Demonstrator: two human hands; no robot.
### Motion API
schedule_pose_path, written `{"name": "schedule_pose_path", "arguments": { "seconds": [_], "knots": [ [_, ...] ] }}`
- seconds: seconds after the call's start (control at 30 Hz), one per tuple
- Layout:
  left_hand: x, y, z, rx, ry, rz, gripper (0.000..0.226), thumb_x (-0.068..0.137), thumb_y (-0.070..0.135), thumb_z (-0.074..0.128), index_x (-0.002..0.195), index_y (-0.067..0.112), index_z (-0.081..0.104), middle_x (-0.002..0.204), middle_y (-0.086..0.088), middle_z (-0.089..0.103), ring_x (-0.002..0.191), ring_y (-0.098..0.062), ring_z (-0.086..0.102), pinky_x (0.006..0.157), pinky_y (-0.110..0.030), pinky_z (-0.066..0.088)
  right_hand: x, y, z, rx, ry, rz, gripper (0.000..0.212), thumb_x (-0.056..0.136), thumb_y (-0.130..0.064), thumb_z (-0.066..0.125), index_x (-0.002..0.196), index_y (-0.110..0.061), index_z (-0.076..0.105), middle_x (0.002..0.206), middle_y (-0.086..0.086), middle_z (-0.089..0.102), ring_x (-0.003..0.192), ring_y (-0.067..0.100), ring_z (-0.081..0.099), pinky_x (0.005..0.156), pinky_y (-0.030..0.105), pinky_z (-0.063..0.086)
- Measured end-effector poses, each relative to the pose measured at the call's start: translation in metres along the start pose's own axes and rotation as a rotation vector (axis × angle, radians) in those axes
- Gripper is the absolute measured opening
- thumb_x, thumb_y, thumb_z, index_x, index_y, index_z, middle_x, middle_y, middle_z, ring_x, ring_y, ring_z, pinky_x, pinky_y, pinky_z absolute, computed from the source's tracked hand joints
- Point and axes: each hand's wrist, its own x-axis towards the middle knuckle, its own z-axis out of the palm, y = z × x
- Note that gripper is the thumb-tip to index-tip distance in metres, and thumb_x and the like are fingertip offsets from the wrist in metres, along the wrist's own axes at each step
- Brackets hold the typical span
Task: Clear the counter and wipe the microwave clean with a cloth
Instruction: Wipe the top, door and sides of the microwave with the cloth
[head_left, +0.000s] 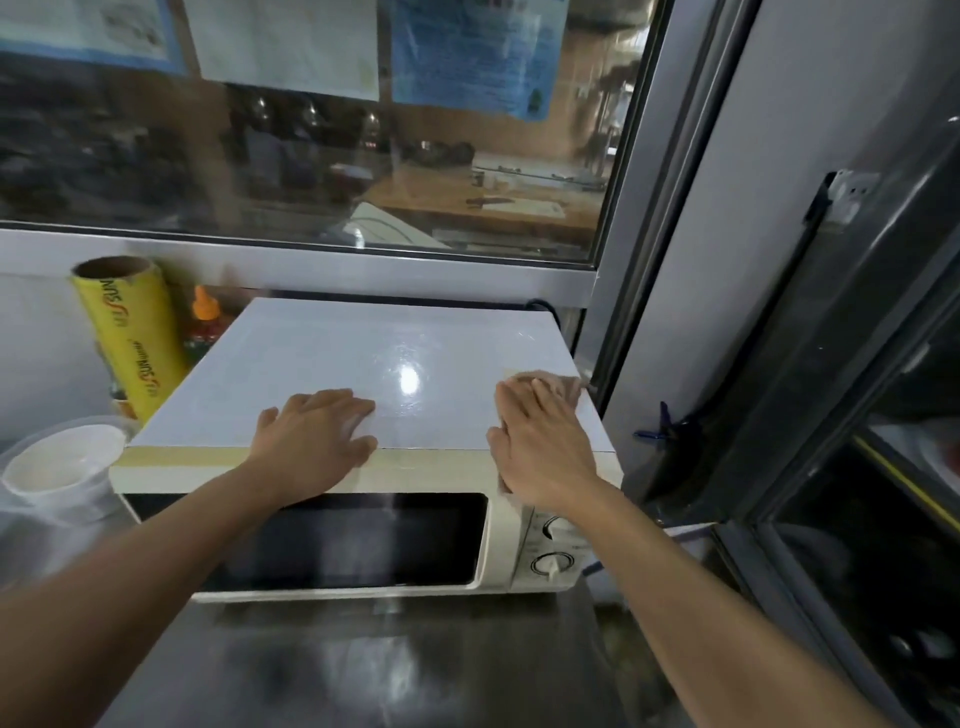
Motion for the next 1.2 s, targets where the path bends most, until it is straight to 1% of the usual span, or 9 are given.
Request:
{"name": "schedule_pose_path", "arguments": {
  "seconds": [0.1, 0.23, 0.4, 0.5, 0.63, 0.83, 0.93, 1.07, 1.2],
  "knots": [
    [0.001, -0.001, 0.000, -0.021, 0.013, -0.003, 0.048, 0.089, 0.047, 0.045, 0.136, 0.040, 0.038, 0.151, 0.011, 0.029, 0.135, -0.023, 0.028, 0.107, -0.048, 0.023, 0.004, -0.023, 0.000, 0.090, 0.043, -0.046, 0.044, 0.094, -0.032, 0.034, 0.130, -0.007, 0.033, 0.133, 0.009, 0.041, 0.125, 0.025, 0.030, 0.112, 0.037, 0.019],
    [0.002, 0.000, -0.002, -0.019, 0.009, 0.004, 0.046, 0.089, 0.048, 0.047, 0.134, 0.040, 0.040, 0.148, 0.010, 0.032, 0.132, -0.024, 0.031, 0.106, -0.048, 0.025, 0.000, -0.013, -0.003, 0.164, 0.008, -0.108, 0.041, 0.095, -0.032, 0.036, 0.131, -0.012, 0.038, 0.144, 0.004, 0.029, 0.135, 0.023, 0.025, 0.114, 0.036, 0.020],
    [0.000, -0.001, -0.004, 0.001, 0.013, 0.040, 0.046, 0.090, 0.050, 0.044, 0.134, 0.039, 0.039, 0.148, 0.009, 0.032, 0.133, -0.024, 0.031, 0.107, -0.048, 0.024, -0.024, 0.040, -0.003, 0.189, -0.095, 0.178, 0.050, 0.096, -0.029, 0.034, 0.145, -0.031, 0.020, 0.157, -0.005, -0.001, 0.138, 0.028, 0.025, 0.109, 0.049, 0.032],
    [-0.001, -0.001, -0.004, -0.006, 0.021, 0.070, 0.047, 0.090, 0.050, 0.043, 0.135, 0.038, 0.039, 0.147, 0.008, 0.033, 0.132, -0.024, 0.031, 0.107, -0.048, 0.024, -0.018, 0.043, -0.004, 0.187, -0.077, 0.337, 0.052, 0.095, -0.025, 0.039, 0.144, -0.021, 0.024, 0.156, 0.003, 0.008, 0.139, 0.029, 0.024, 0.106, 0.043, 0.031],
    [0.003, -0.007, -0.007, -0.023, 0.003, 0.107, 0.045, 0.090, 0.048, 0.043, 0.134, 0.038, 0.040, 0.145, 0.008, 0.034, 0.131, -0.023, 0.031, 0.106, -0.045, 0.025, 0.007, -0.022, 0.003, 0.163, 0.049, 0.151, 0.055, 0.080, -0.008, 0.052, 0.133, -0.007, 0.036, 0.140, 0.012, 0.035, 0.130, 0.026, 0.027, 0.099, 0.035, 0.033],
    [0.017, -0.031, -0.016, -0.109, -0.037, 0.109, 0.045, 0.093, 0.029, 0.047, 0.137, 0.027, 0.040, 0.146, 0.005, 0.038, 0.132, -0.024, 0.034, 0.108, -0.045, 0.027, 0.027, -0.111, 0.019, 0.211, 0.086, -0.133, 0.053, 0.086, -0.012, 0.050, 0.137, -0.013, 0.037, 0.145, 0.003, 0.035, 0.136, 0.020, 0.027, 0.112, 0.035, 0.030],
    [0.023, -0.035, -0.015, -0.040, -0.044, 0.144, 0.045, 0.091, 0.029, 0.047, 0.136, 0.026, 0.041, 0.146, 0.008, 0.036, 0.134, -0.024, 0.030, 0.107, -0.045, 0.028, 0.012, -0.078, 0.010, 0.243, 0.002, -0.100, 0.053, 0.088, -0.009, 0.046, 0.140, -0.016, 0.038, 0.150, 0.000, 0.031, 0.140, 0.018, 0.026, 0.111, 0.037, 0.031],
    [0.034, -0.029, -0.009, -0.059, -0.062, 0.183, 0.048, 0.089, 0.027, 0.044, 0.137, 0.027, 0.037, 0.148, 0.009, 0.032, 0.136, -0.023, 0.025, 0.106, -0.044, 0.025, -0.010, -0.006, -0.010, 0.209, 0.006, 0.094, 0.057, 0.084, -0.003, 0.045, 0.140, -0.016, 0.037, 0.150, 0.000, 0.028, 0.138, 0.017, 0.027, 0.109, 0.039, 0.032],
    [0.053, -0.017, -0.005, -0.078, -0.068, 0.197, 0.052, 0.088, 0.028, 0.045, 0.139, 0.029, 0.035, 0.150, 0.012, 0.028, 0.138, -0.021, 0.023, 0.107, -0.045, 0.022, 0.006, 0.022, -0.004, 0.146, -0.074, 0.248, 0.053, 0.091, -0.015, 0.039, 0.143, -0.016, 0.027, 0.153, 0.001, 0.017, 0.141, 0.019, 0.017, 0.111, 0.040, 0.028]
  ]
}}
